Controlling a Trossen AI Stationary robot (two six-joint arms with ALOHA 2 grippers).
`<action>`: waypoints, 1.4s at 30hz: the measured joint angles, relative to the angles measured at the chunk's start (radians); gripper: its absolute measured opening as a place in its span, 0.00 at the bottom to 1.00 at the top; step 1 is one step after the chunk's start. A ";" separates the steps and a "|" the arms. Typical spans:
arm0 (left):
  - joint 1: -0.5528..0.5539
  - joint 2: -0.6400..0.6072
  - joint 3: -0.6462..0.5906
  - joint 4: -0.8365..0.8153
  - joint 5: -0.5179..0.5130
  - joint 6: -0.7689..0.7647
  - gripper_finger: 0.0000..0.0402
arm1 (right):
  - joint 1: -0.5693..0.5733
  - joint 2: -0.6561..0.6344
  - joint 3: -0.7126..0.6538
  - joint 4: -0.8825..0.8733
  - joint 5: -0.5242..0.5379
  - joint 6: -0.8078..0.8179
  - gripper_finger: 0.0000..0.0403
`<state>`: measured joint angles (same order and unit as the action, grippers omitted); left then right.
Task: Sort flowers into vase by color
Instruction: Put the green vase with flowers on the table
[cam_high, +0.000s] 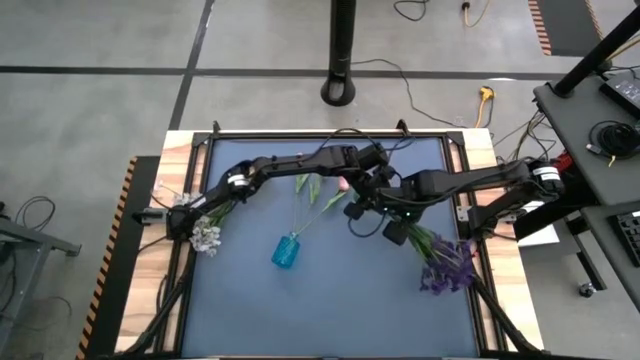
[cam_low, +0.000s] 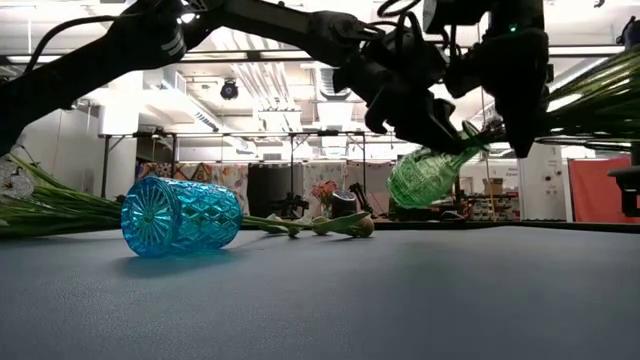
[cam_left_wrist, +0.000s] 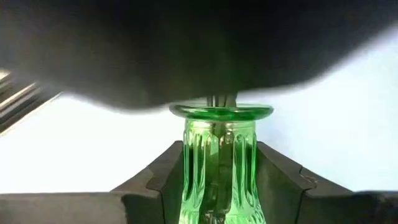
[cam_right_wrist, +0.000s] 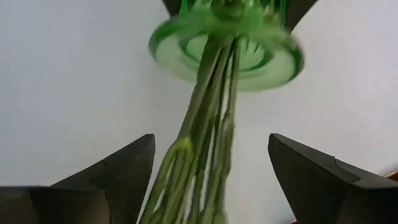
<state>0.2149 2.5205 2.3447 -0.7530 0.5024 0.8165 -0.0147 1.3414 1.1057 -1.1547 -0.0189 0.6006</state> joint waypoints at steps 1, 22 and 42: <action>0.002 -0.001 0.000 -0.001 -0.001 0.000 0.35 | 0.000 -0.007 0.000 0.000 0.001 0.007 0.76; 0.043 -0.011 -0.017 -0.114 0.035 0.048 0.35 | 0.001 -0.102 0.089 0.014 0.133 -0.043 0.78; 0.083 -0.047 0.009 -0.119 0.257 0.061 0.35 | 0.002 -0.422 0.216 0.108 0.233 -0.132 0.78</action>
<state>0.2978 2.4737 2.3541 -0.8721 0.7590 0.8779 -0.0132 0.9191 1.3221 -1.0463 0.2142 0.4687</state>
